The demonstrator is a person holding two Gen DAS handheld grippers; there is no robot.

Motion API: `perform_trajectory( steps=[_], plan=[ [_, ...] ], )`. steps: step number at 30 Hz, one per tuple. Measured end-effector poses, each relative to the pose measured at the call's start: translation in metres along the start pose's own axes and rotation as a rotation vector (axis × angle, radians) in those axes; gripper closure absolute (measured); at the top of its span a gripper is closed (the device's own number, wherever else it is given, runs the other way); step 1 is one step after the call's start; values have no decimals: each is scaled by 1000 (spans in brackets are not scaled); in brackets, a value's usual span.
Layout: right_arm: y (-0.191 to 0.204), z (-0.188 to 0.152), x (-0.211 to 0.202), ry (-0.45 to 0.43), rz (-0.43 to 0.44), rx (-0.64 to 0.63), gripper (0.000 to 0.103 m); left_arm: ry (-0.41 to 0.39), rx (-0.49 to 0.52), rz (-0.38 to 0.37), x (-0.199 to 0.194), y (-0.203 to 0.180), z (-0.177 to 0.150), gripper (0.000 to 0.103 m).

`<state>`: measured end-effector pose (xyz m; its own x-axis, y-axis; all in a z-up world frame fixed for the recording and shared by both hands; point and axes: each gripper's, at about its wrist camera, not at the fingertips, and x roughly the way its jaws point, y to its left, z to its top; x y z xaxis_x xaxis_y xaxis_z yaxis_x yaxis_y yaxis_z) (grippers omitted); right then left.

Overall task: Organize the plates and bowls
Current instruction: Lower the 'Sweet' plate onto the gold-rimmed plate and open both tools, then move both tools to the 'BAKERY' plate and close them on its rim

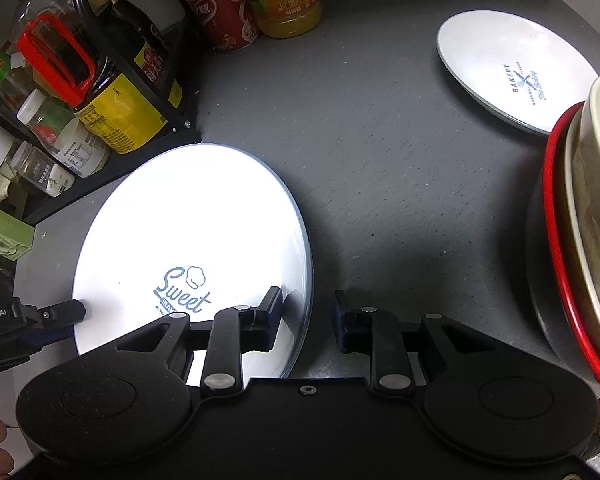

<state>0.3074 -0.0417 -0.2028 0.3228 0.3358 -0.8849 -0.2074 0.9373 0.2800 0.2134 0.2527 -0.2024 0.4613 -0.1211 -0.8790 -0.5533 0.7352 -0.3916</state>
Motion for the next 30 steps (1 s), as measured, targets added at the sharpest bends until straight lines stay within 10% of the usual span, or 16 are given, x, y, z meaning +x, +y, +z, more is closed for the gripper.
perform_trajectory(
  steps=[17, 25, 30],
  plan=[
    [0, 10, -52, -76, 29, 11, 34, -14, 50, -2, -26, -17, 3, 75],
    [0, 12, -84, -148, -4, -42, 12, -67, 106, -37, -36, -49, 3, 36],
    [-8, 18, -102, -193, 7, -32, 9, -70, 136, -54, -36, -72, 2, 29]
  ],
)
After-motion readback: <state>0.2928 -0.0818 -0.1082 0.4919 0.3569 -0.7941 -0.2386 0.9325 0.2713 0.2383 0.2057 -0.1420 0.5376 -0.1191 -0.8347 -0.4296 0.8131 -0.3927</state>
